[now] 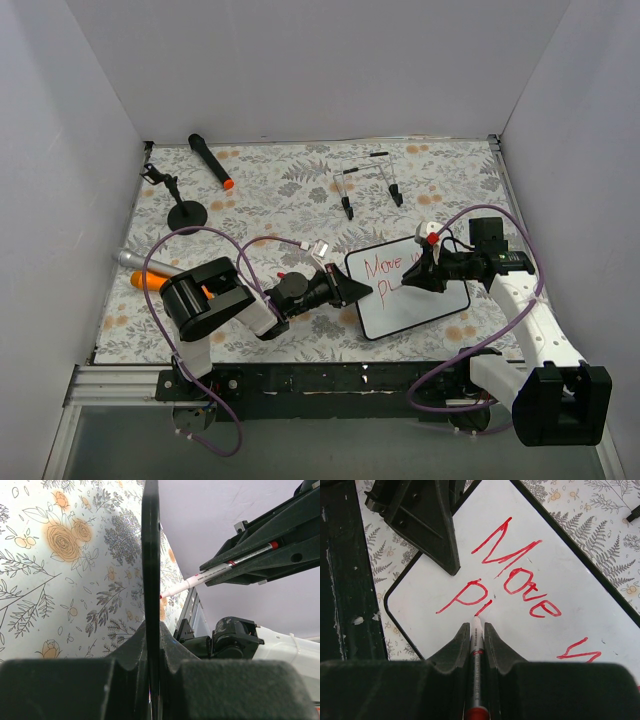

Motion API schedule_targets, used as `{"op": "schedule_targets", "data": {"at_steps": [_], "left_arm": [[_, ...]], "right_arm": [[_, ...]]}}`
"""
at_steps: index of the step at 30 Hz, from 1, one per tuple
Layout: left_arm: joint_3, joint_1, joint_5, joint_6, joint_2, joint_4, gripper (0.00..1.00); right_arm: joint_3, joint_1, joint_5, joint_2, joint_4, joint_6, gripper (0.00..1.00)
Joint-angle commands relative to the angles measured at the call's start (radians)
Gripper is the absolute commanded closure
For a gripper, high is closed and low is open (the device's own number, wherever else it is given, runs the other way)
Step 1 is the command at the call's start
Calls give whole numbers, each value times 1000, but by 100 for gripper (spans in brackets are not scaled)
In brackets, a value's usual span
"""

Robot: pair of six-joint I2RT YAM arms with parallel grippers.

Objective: Write a sentence on the whiteboard

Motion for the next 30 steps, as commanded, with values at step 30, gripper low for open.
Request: {"op": "schedule_targets", "data": {"at_steps": [30], "left_arm": [[12,-7,26,22,-12,156,100]], "right_arm": [[85,2,101,36,152,116,99]]}}
